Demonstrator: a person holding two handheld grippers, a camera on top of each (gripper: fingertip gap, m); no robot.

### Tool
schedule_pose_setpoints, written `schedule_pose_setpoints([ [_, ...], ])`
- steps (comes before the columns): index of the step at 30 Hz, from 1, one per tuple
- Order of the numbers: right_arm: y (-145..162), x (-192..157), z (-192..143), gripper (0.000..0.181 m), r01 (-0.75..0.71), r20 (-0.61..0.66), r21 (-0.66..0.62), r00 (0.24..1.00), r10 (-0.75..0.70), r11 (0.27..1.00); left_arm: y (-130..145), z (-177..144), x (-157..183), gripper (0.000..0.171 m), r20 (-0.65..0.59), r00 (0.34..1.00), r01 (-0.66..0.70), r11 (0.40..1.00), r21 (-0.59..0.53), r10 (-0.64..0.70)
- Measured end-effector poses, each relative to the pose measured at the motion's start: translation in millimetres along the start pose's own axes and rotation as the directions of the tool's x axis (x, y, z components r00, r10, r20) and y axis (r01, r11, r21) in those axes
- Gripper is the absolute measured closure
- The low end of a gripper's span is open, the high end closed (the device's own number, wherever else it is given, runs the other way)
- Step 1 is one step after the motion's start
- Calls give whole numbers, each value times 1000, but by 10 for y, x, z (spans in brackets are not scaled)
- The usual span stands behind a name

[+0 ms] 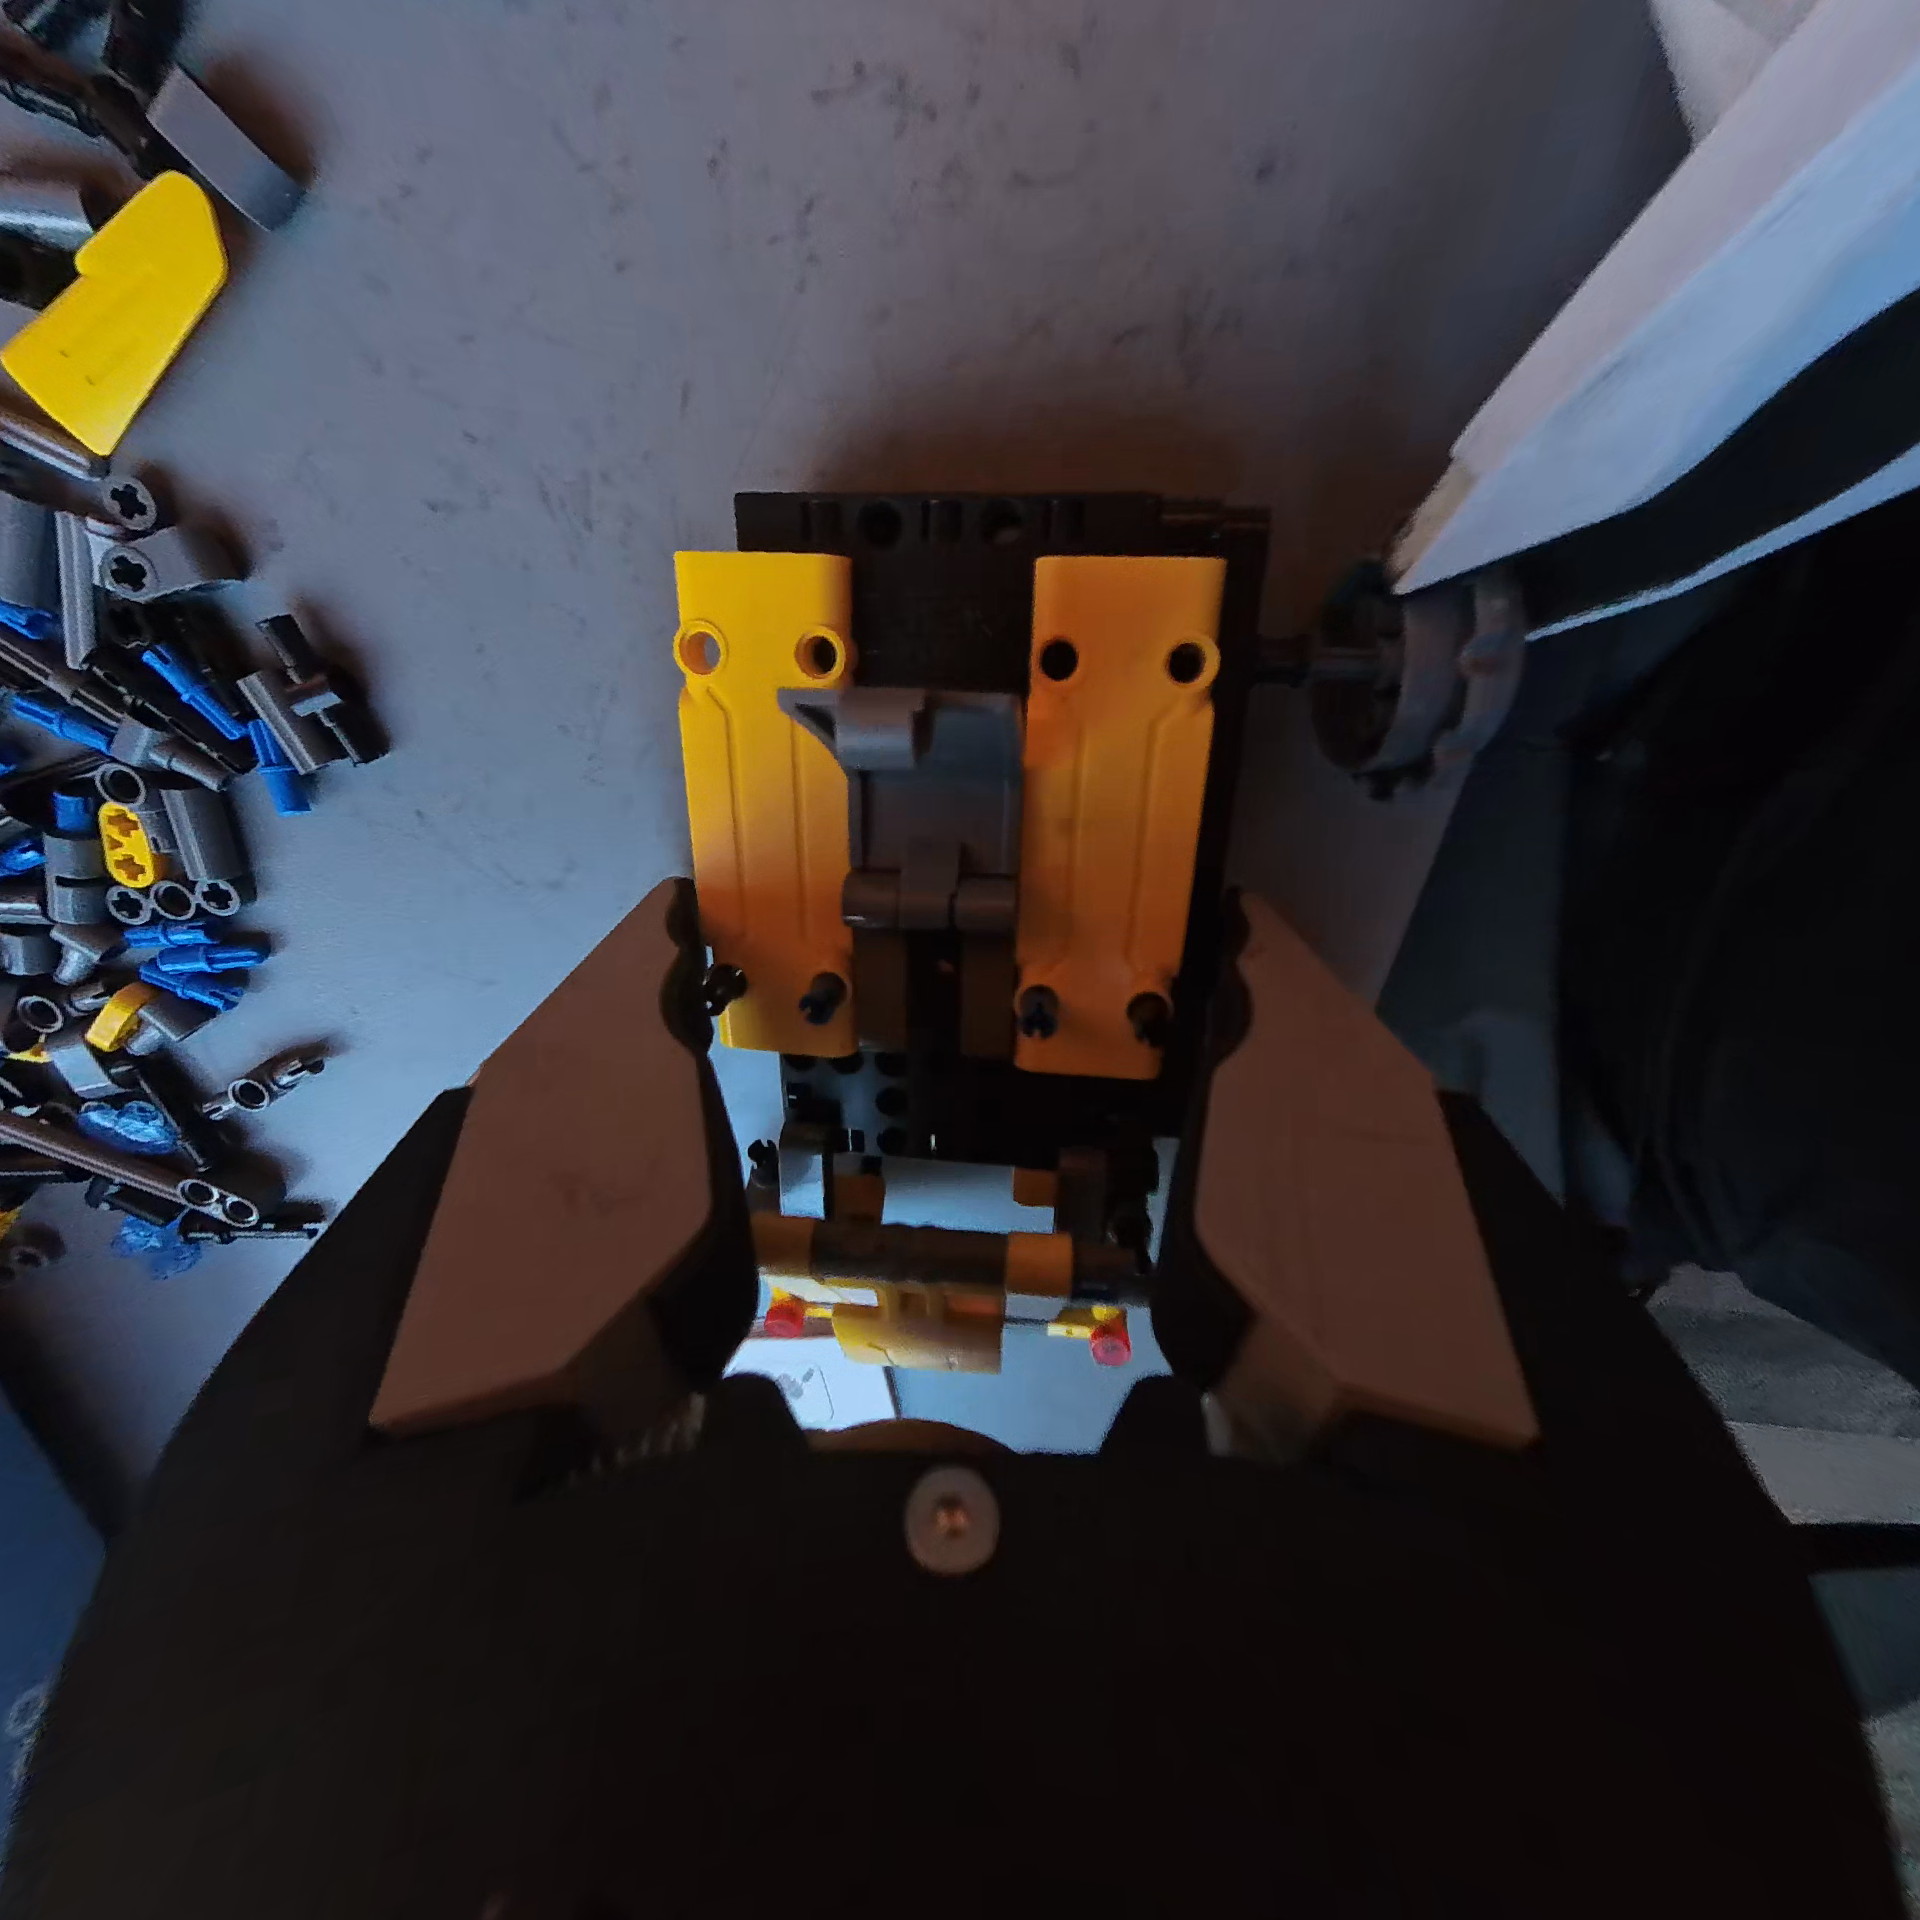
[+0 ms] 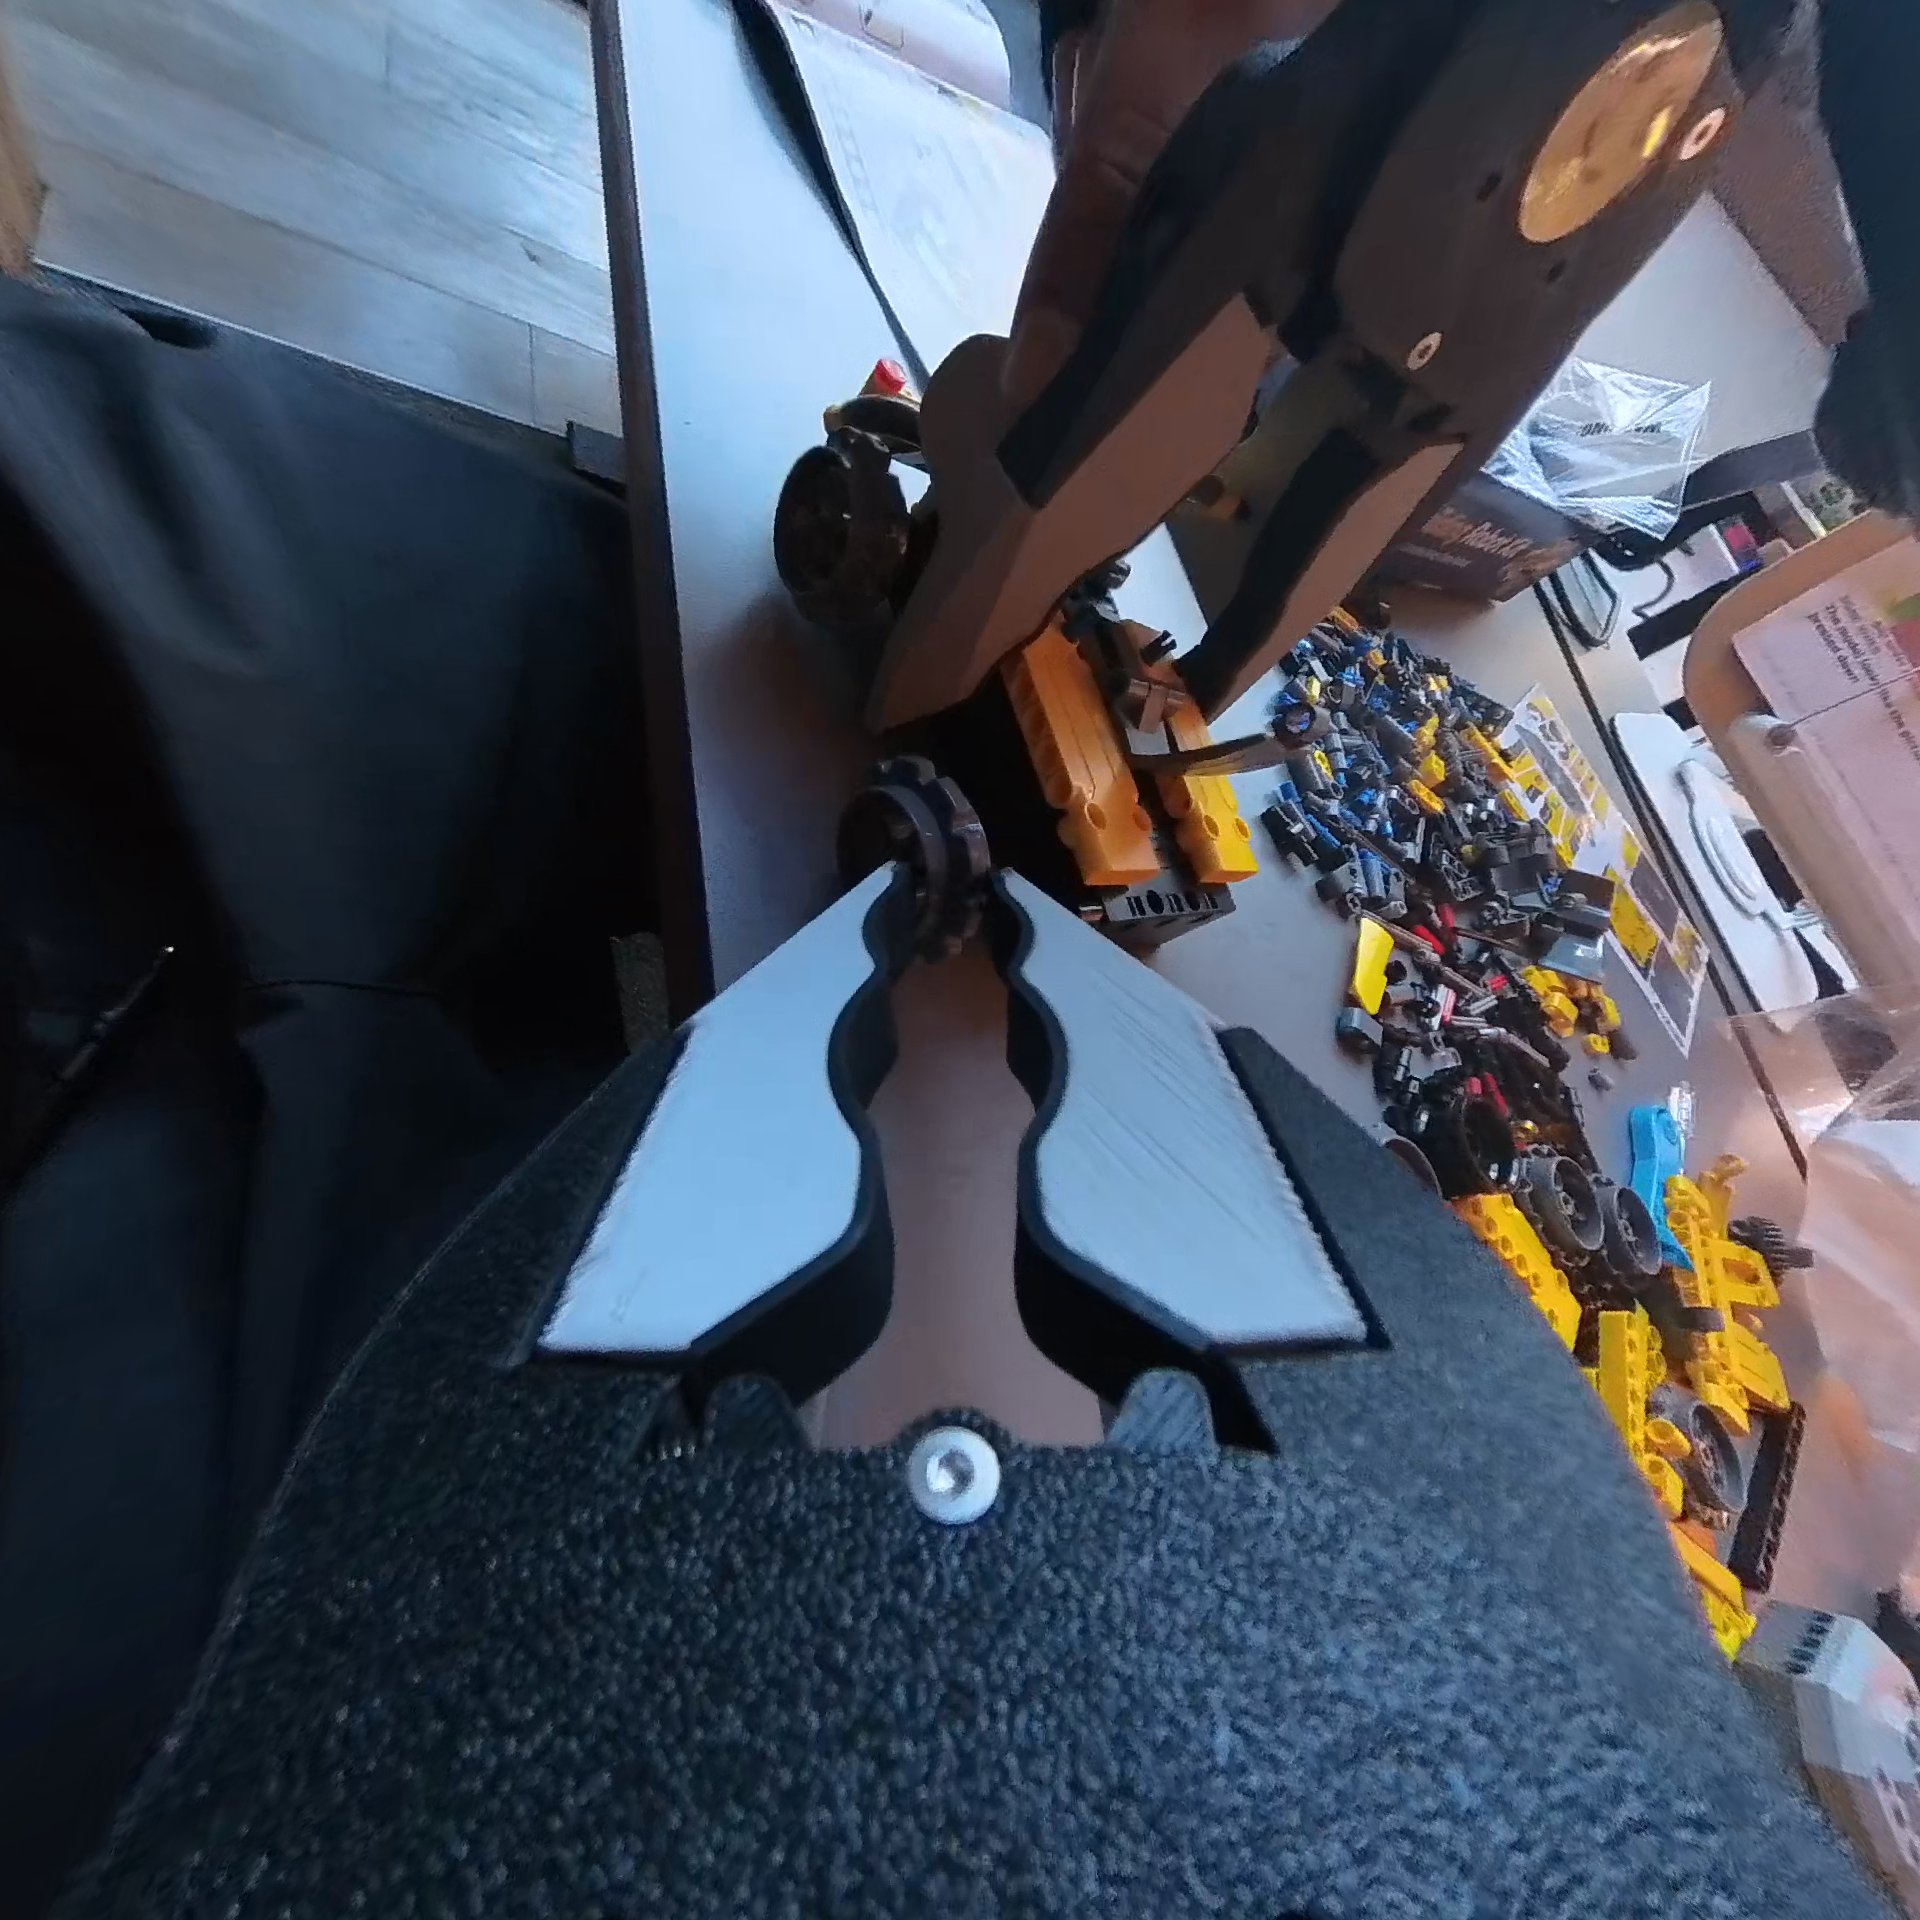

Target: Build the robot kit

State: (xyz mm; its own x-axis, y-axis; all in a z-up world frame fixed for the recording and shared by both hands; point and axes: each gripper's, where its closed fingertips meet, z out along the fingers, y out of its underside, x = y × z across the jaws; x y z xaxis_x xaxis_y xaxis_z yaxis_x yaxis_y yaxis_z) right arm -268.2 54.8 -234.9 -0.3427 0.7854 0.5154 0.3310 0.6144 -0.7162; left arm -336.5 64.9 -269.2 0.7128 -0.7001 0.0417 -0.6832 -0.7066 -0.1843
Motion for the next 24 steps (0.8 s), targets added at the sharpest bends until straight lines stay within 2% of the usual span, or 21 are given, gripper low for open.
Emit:
schedule_pose_setpoints([
  [6,52,16,8,169,81,-105,-58,991,-87,995,-4,-11,-3,80,1,1000,26,999,19,-26],
  [17,35,34,8,167,142,-111,-13,983,-143,990,-1,-14,-11,80,5,999,42,999,26,-42],
  [20,45,35,1,167,120,-92,-8,988,-120,993,-3,-14,-13,80,4,999,41,999,32,-41],
  [24,117,64,24,143,25,-31,-46,999,-26,999,-2,-15,-13,80,2,999,41,999,32,-41],
])
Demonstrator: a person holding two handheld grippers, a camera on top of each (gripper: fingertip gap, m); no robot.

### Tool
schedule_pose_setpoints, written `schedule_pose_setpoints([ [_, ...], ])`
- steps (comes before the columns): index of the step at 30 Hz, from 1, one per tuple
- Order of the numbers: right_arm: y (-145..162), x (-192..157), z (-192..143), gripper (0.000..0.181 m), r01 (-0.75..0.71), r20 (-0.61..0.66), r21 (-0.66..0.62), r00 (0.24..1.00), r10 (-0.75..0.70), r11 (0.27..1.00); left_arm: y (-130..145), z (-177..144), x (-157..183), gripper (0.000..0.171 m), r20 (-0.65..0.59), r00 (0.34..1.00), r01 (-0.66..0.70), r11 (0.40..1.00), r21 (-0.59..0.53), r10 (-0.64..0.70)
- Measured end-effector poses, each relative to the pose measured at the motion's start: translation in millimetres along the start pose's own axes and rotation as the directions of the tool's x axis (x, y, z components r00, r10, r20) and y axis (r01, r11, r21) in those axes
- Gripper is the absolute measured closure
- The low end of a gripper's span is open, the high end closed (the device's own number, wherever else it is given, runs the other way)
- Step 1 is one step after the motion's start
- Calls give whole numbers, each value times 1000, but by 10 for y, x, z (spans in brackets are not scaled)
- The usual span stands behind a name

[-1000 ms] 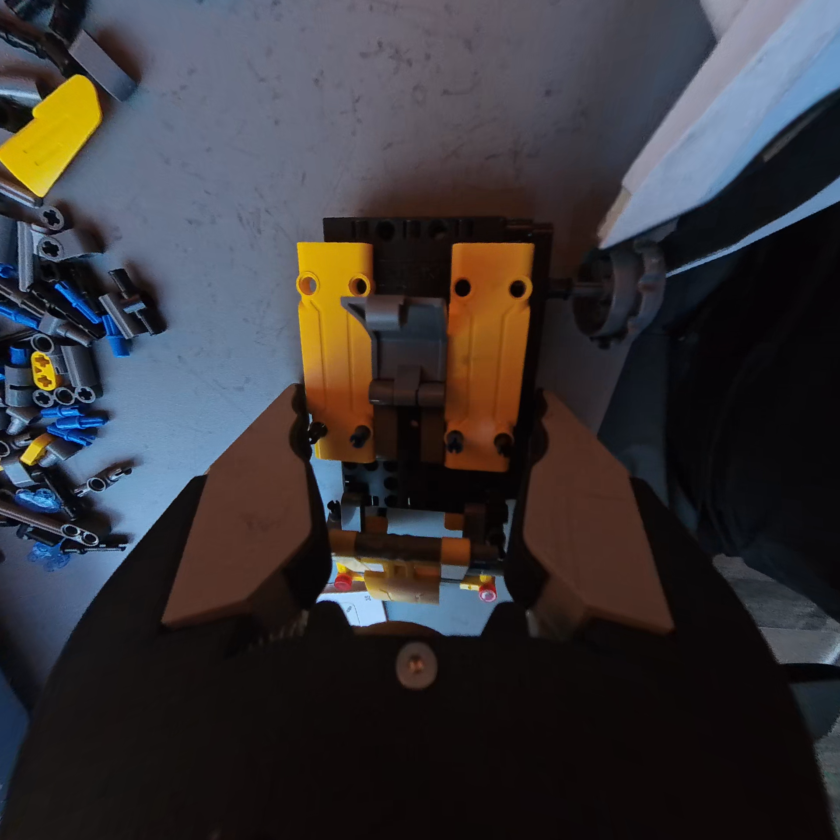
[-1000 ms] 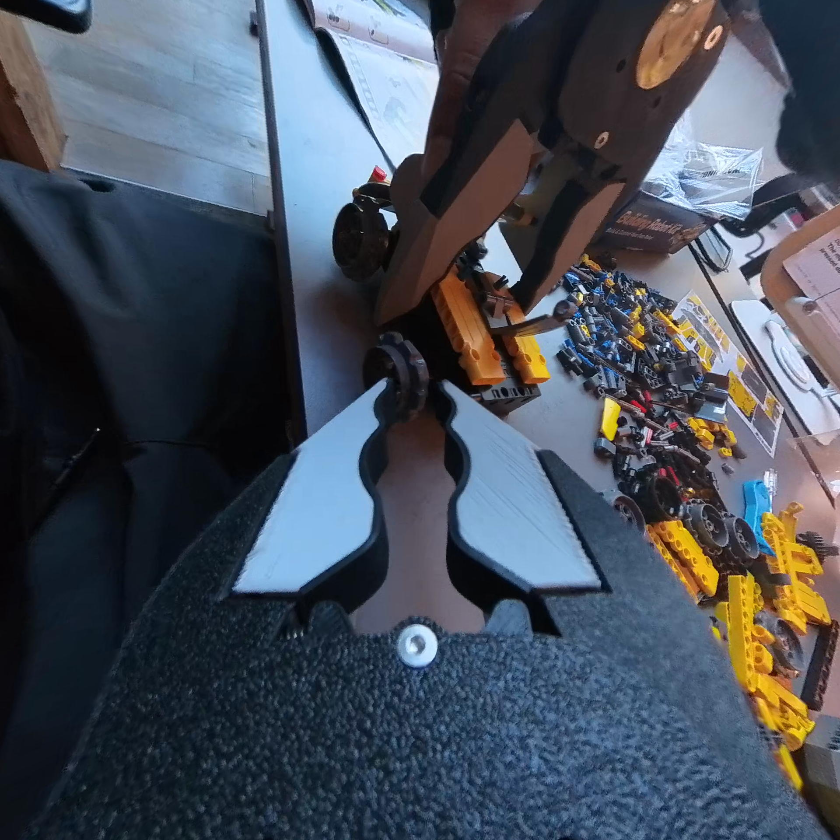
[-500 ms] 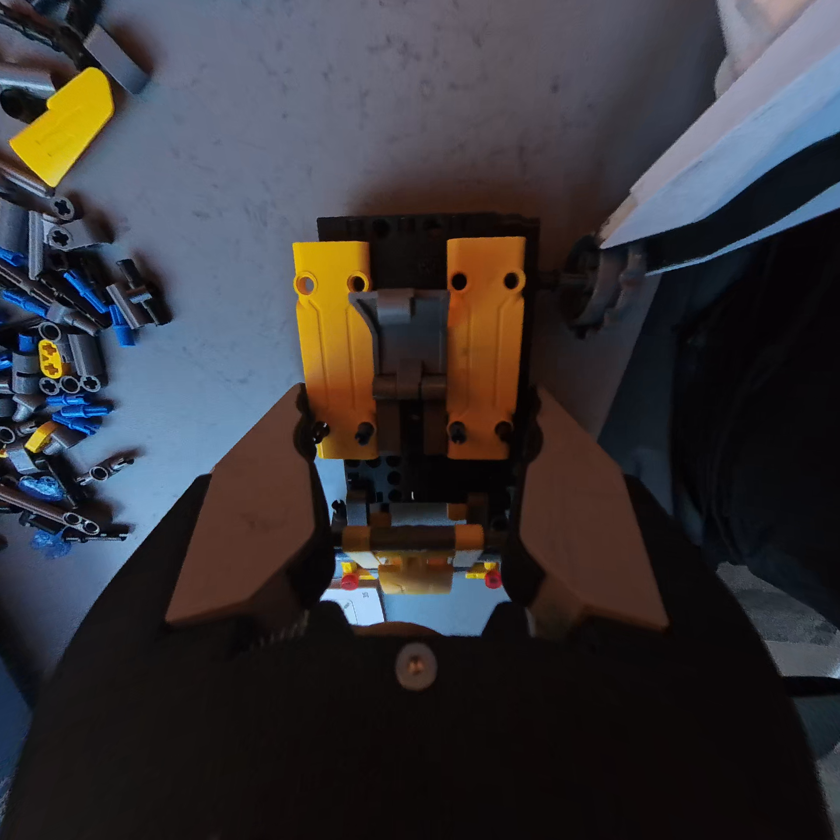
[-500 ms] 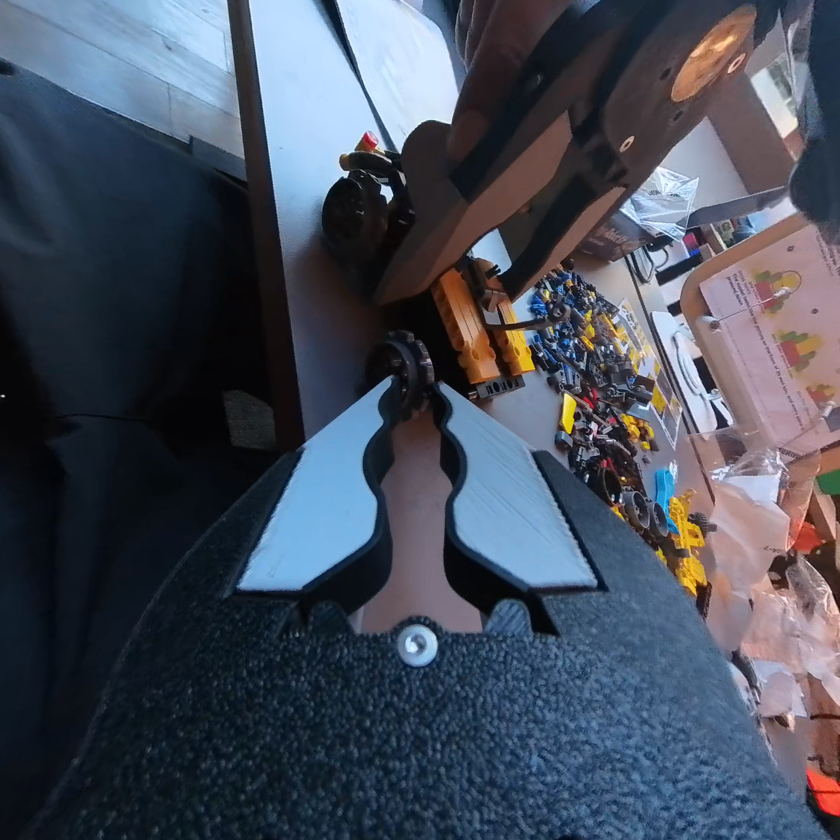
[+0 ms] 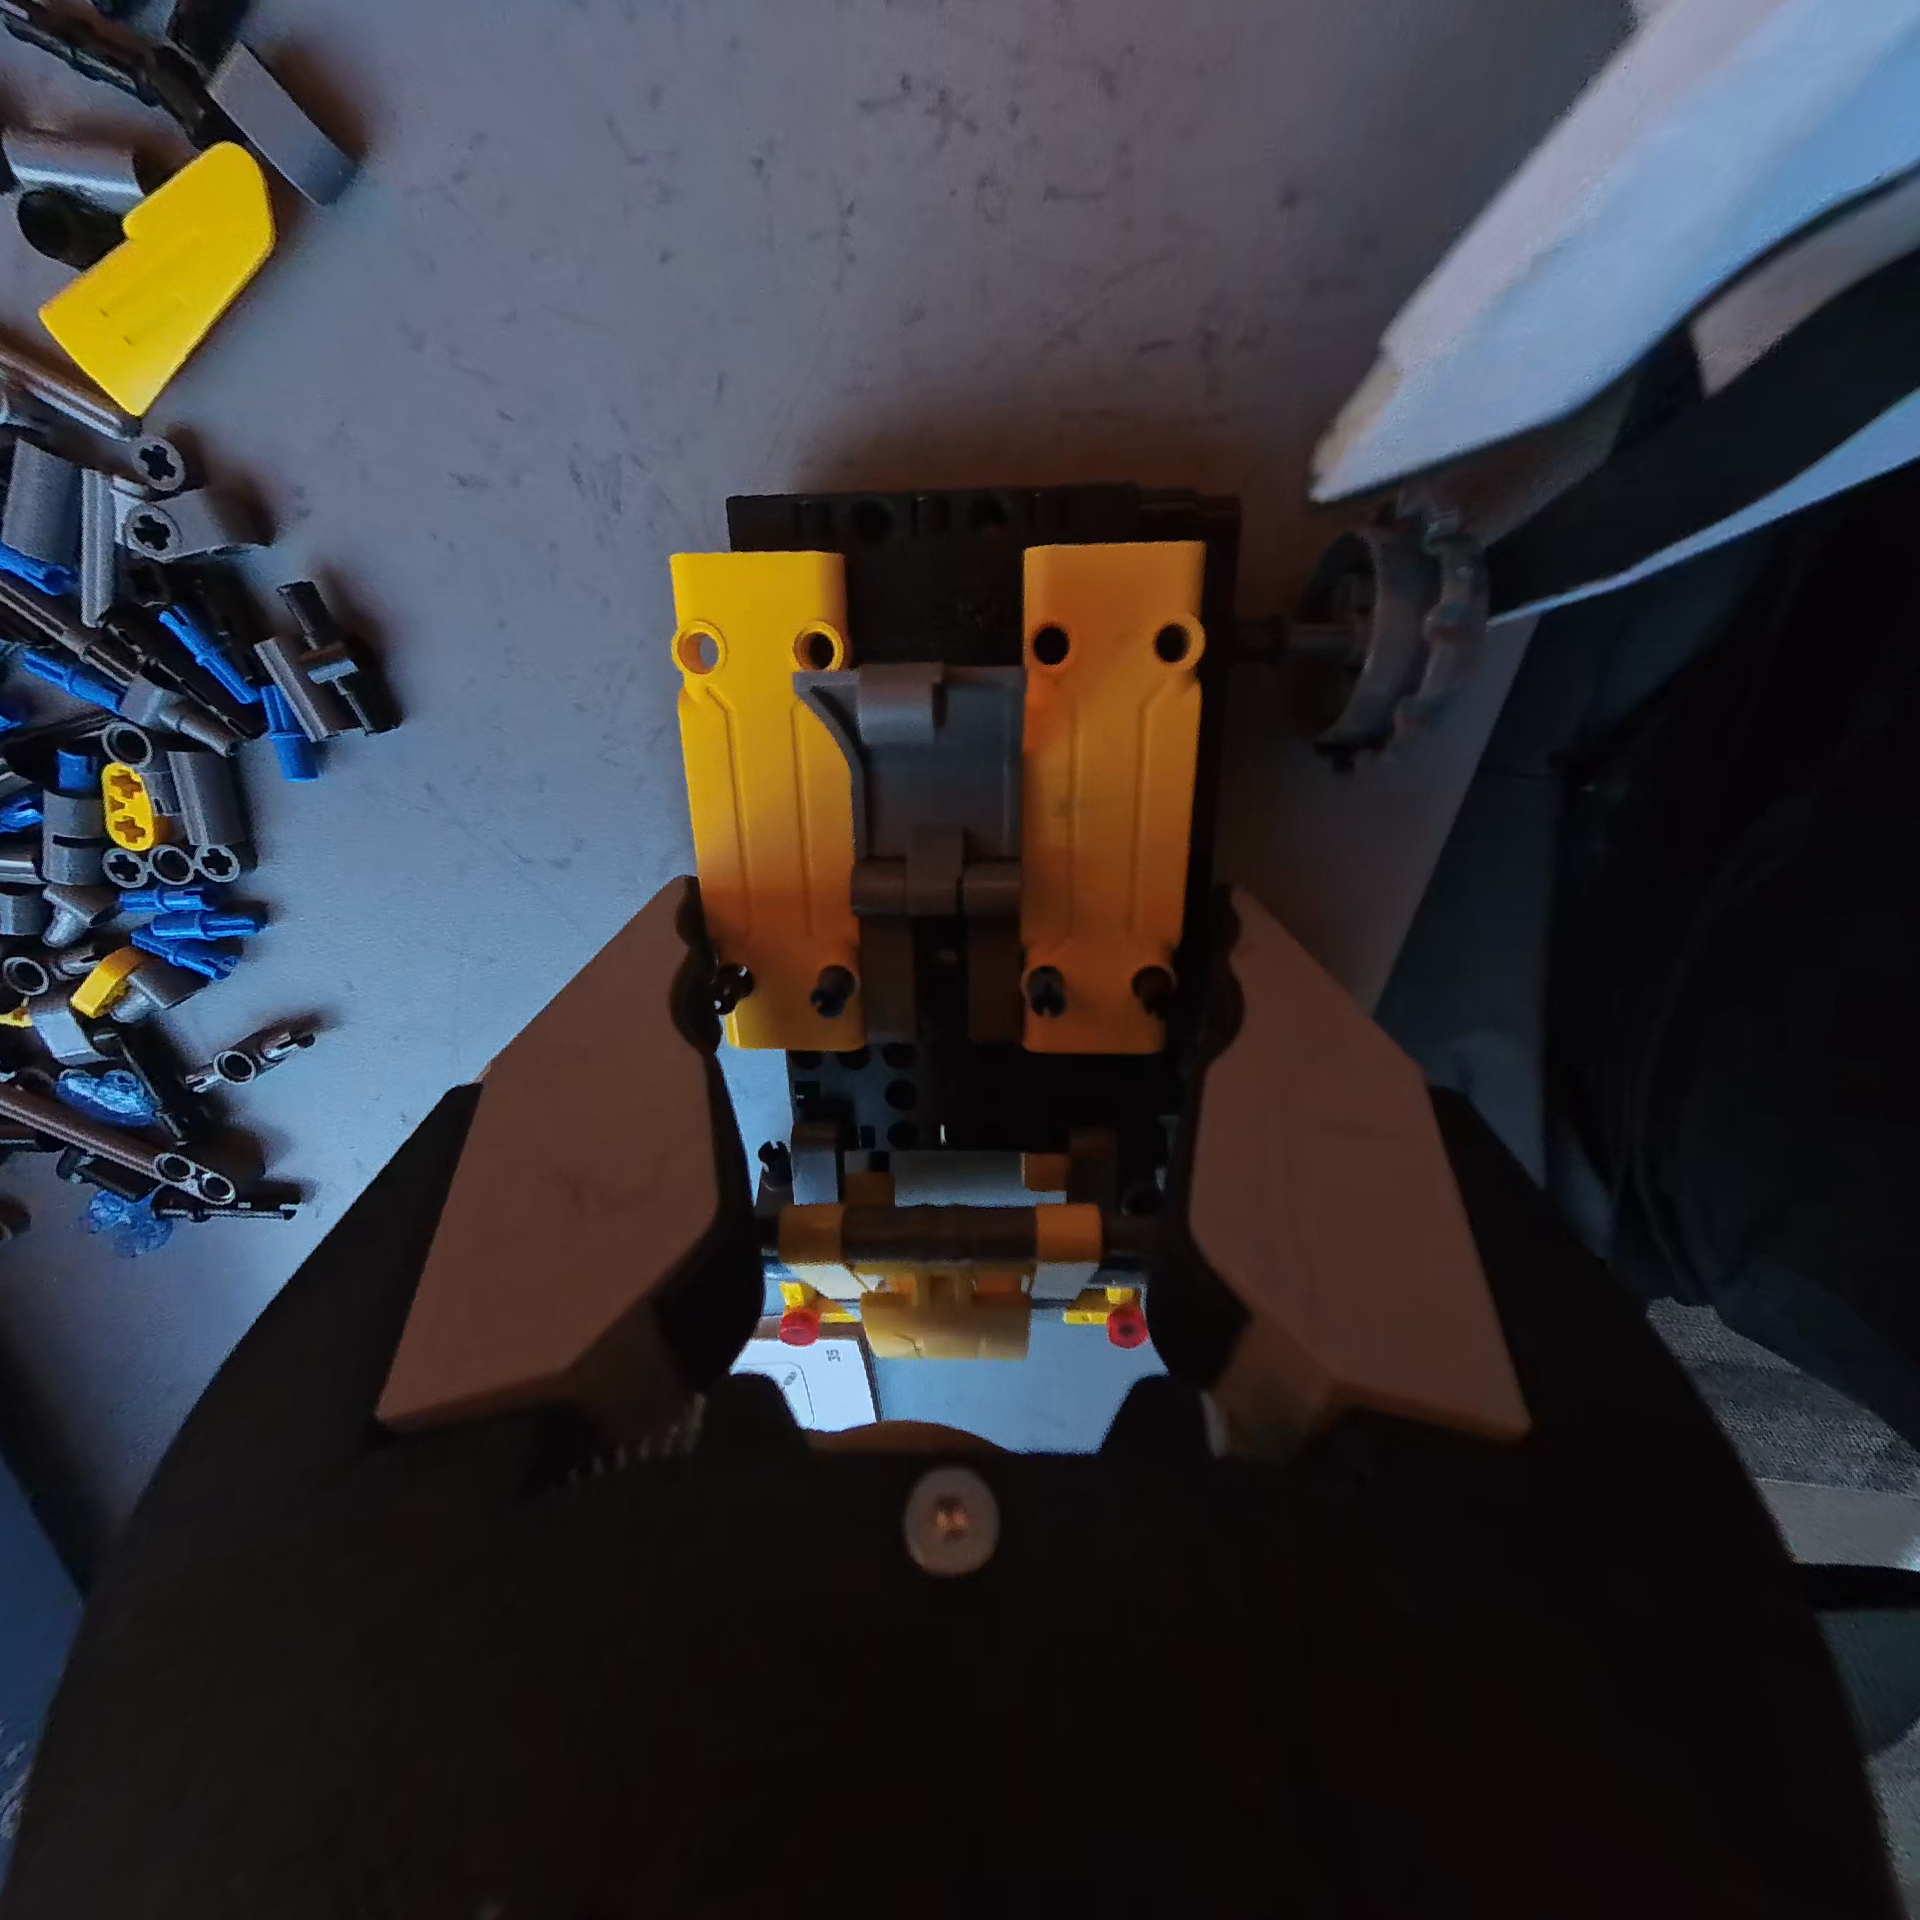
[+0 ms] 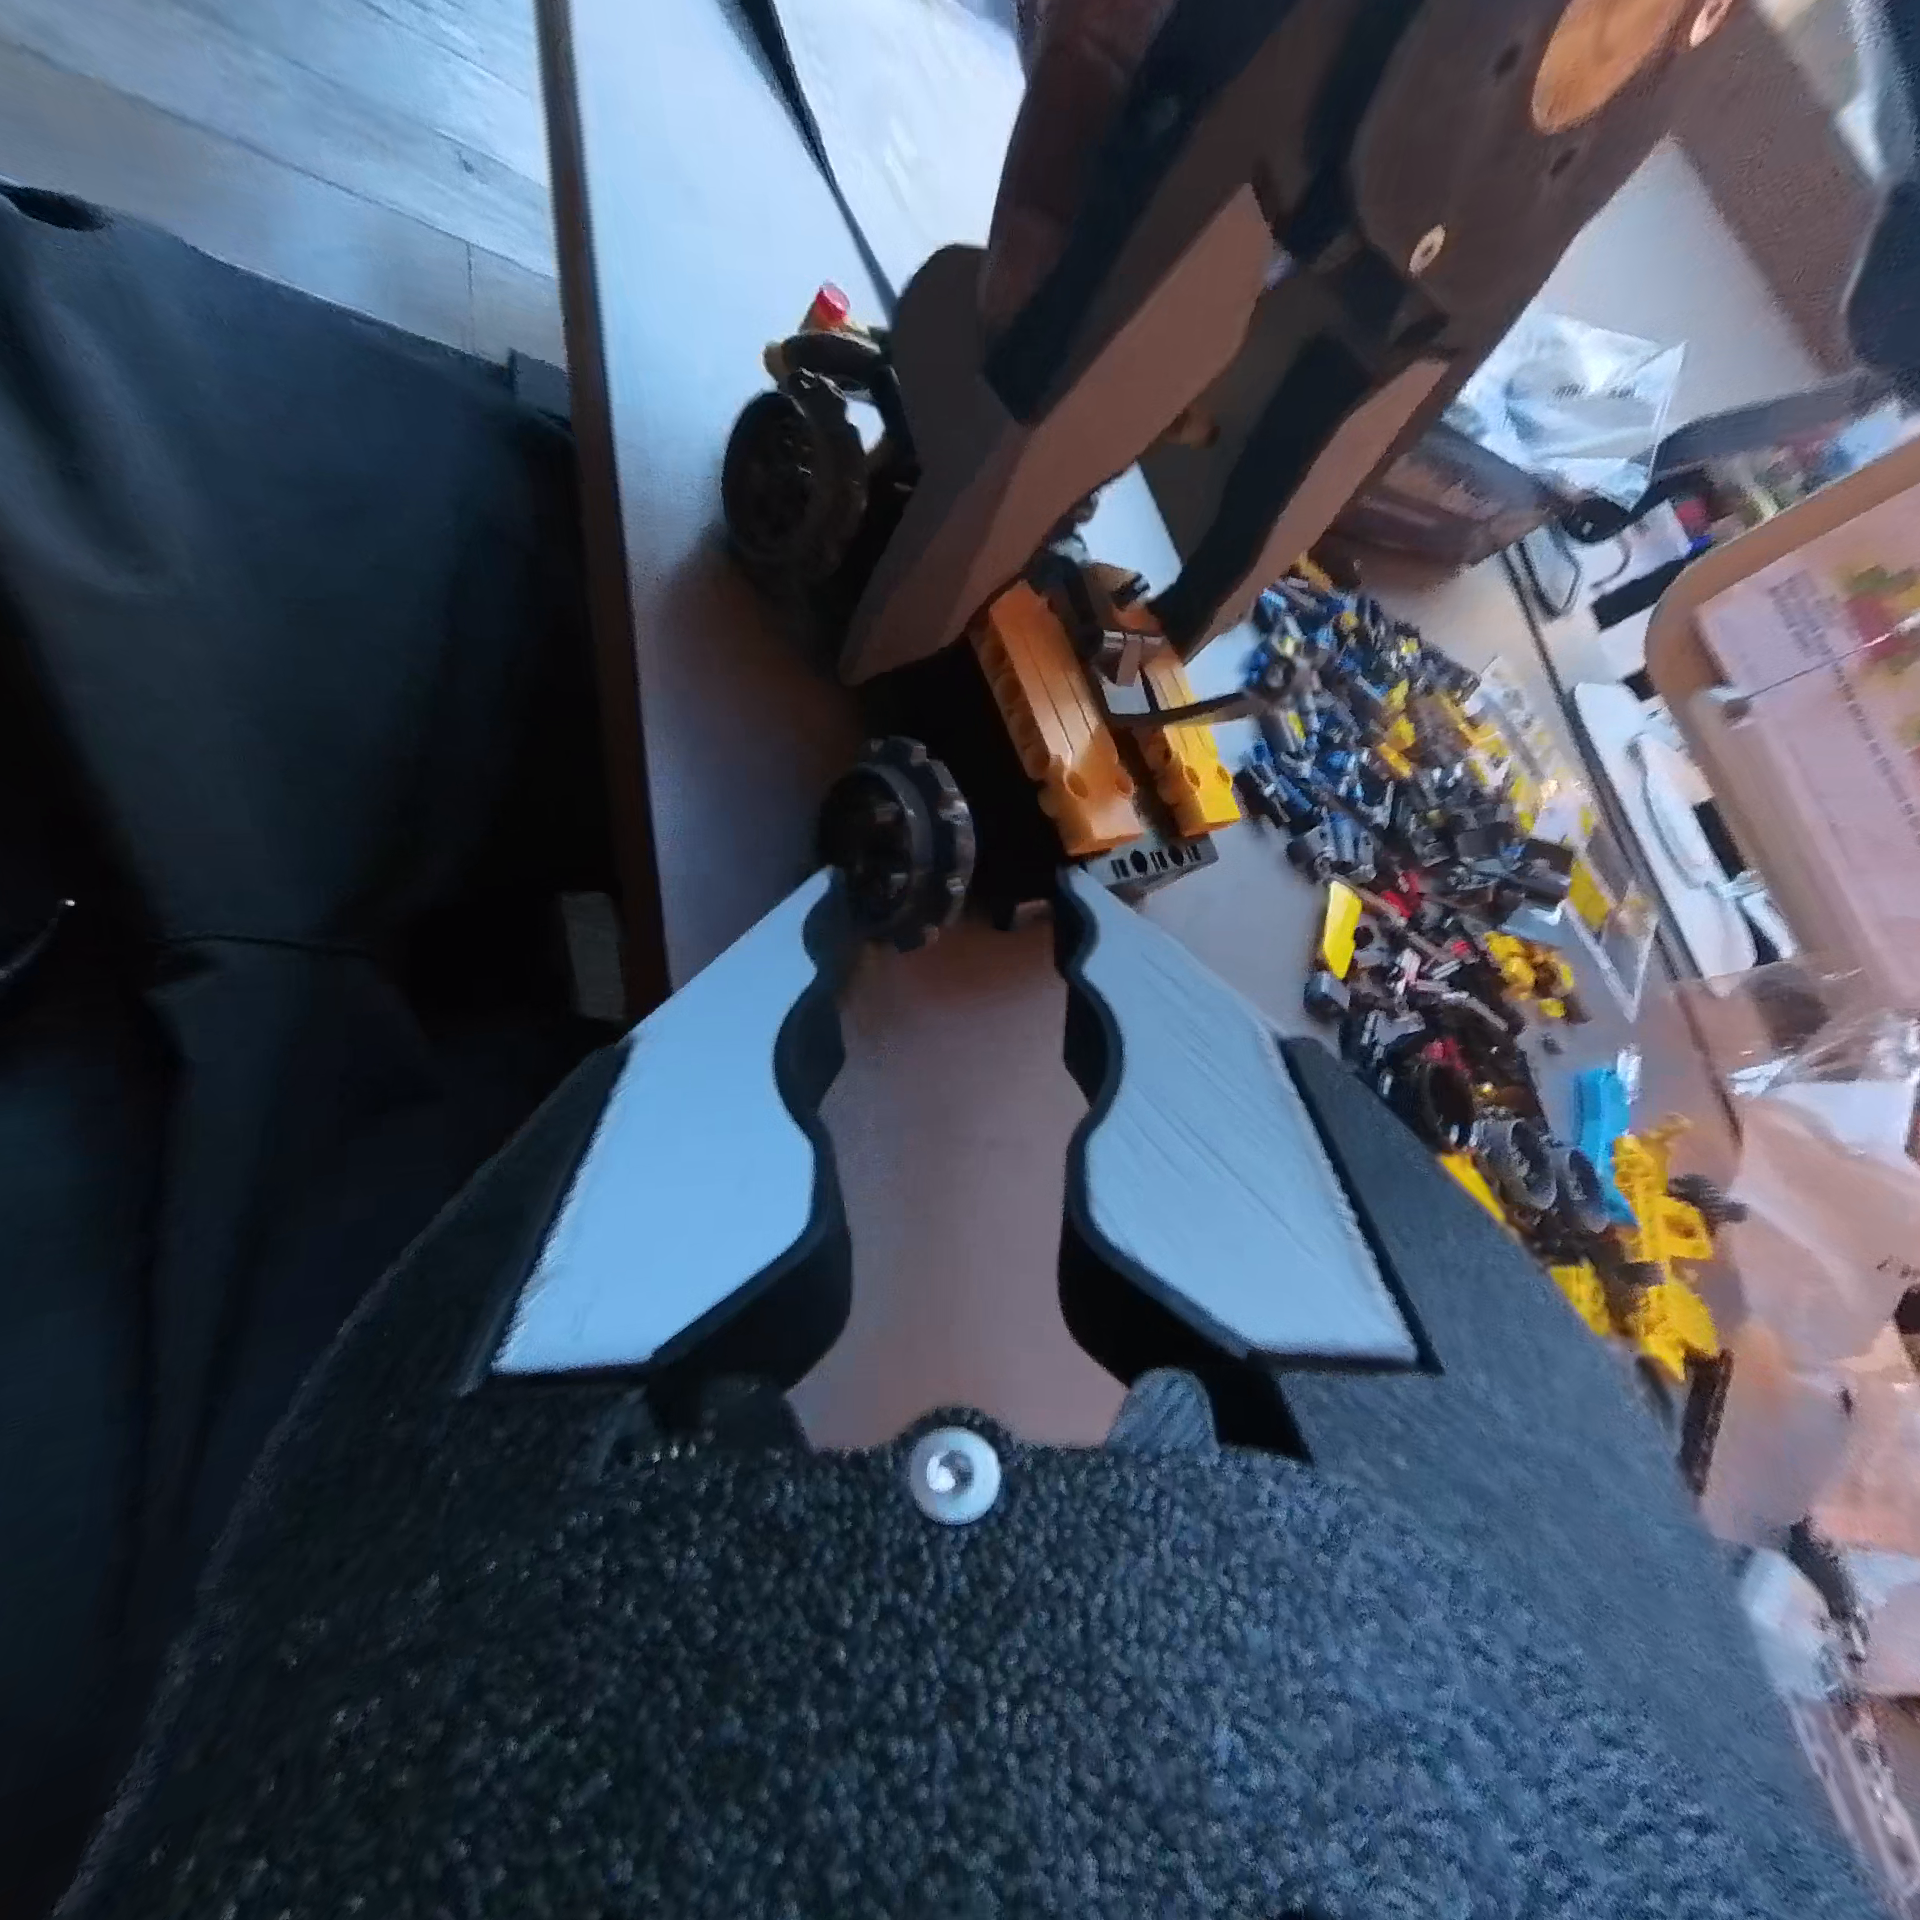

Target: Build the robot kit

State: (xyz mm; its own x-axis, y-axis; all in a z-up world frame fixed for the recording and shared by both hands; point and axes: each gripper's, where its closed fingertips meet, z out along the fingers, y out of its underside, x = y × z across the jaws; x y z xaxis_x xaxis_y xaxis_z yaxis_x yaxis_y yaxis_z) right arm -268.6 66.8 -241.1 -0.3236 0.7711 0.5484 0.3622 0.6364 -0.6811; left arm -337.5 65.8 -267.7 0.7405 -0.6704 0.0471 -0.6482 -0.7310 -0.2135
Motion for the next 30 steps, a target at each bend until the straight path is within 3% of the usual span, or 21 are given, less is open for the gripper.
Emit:
schedule_pose_setpoints([
  [8,0,-15,56,139,-10,24,-21,1000,10,1000,7,0,2,80,-3,1000,-7,1000,-15,7],
  [13,52,59,126,121,-123,104,-48,986,128,991,1,-1,25,80,-14,999,-29,1000,-7,29],
  [23,104,24,177,123,-329,285,-130,891,353,935,2,4,7,81,14,1000,-8,1000,-4,8],
  [30,92,29,188,124,-248,298,-125,914,275,961,19,1,10,81,-1,999,-33,999,-22,33],
])
